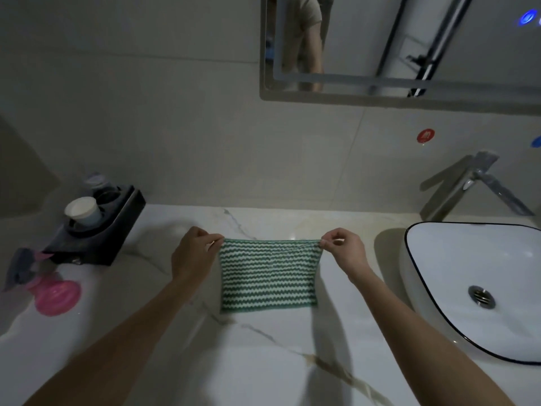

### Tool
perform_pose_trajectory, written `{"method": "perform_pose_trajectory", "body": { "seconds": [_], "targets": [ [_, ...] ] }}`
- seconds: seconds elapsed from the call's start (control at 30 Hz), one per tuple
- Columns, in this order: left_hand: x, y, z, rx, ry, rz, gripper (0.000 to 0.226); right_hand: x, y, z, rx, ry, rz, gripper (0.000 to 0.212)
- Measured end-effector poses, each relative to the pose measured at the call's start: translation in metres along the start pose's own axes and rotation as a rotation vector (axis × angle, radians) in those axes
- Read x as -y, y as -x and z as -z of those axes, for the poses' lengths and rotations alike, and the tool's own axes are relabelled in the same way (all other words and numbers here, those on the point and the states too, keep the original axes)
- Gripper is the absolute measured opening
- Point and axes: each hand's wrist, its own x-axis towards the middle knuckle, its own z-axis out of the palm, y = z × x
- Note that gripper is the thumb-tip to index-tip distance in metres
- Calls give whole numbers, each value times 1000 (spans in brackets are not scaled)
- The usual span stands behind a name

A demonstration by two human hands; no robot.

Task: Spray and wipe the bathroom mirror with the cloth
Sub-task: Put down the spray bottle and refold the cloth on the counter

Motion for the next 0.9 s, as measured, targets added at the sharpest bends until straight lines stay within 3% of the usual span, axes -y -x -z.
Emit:
{"method": "perform_pose_trajectory", "body": {
  "seconds": [0.37,0.57,0.7,0.83,0.9],
  "targets": [
    [34,3,-53,88,-15,82,21,-55,-19,-37,-71,-1,-5,2],
    [57,33,-81,260,266,231,15,-97,5,-45,-48,-2,-162,13],
    [62,52,-92,239,372,331,14,-115,21,-45,-17,66,-182,11],
    [67,65,-98,214,412,422,13,-126,31,-47,-14,116,-163,33],
    [65,72,-101,199,421,485,12,-129,34,-50,-21,126,-197,32]
  ]
}}
